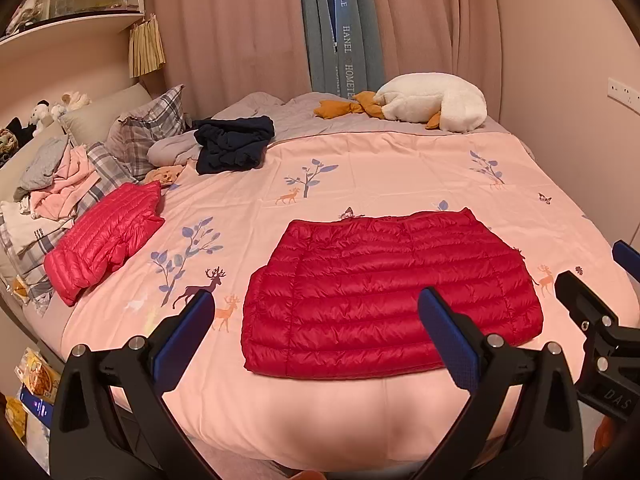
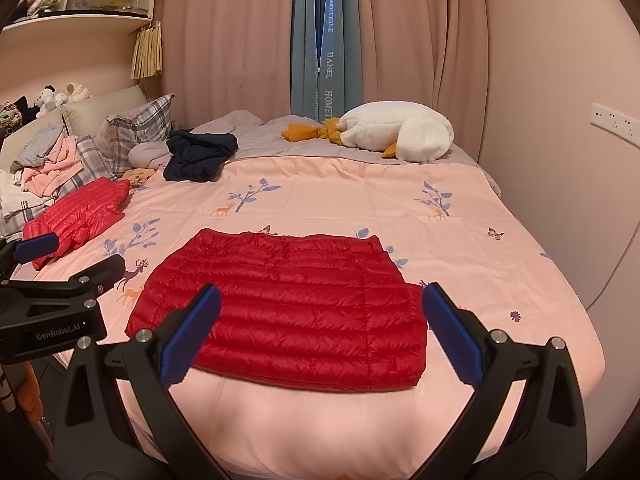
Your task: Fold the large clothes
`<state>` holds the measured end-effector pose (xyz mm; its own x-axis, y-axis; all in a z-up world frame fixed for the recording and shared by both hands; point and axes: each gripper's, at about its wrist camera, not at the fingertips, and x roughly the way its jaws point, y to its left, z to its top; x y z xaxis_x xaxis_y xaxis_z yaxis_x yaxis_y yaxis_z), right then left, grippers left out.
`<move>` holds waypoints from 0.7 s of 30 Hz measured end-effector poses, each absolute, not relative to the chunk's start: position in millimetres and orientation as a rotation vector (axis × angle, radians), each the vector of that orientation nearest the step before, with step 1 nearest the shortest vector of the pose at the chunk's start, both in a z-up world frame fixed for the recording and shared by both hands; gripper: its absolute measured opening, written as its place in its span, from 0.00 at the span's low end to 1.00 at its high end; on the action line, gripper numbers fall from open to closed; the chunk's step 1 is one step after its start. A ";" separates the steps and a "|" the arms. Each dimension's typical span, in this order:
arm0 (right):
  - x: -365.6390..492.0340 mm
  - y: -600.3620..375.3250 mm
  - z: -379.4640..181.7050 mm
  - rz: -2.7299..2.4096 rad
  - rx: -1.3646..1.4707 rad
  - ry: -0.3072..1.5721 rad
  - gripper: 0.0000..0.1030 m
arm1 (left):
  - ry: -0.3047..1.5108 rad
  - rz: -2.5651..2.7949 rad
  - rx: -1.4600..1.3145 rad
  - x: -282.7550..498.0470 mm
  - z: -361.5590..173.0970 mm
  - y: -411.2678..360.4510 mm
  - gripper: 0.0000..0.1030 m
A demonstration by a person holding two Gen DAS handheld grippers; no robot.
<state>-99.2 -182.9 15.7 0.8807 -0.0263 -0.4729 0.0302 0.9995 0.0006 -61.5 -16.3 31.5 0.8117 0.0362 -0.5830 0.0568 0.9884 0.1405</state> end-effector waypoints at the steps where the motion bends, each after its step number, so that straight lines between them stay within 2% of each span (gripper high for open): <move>1: -99.1 -182.6 15.5 -0.030 0.008 0.493 0.98 | 0.625 -0.012 0.155 -61.6 31.2 -16.7 0.99; 21: -99.0 -181.6 13.1 -0.026 0.011 0.496 0.98 | 0.627 -0.029 0.168 -63.1 29.3 -24.9 0.99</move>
<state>-99.0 -181.6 13.1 0.8791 -0.0225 -0.4761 0.0280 0.9996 0.0044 -63.1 -24.9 29.3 0.8097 0.0244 -0.5864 0.0776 0.9859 0.1482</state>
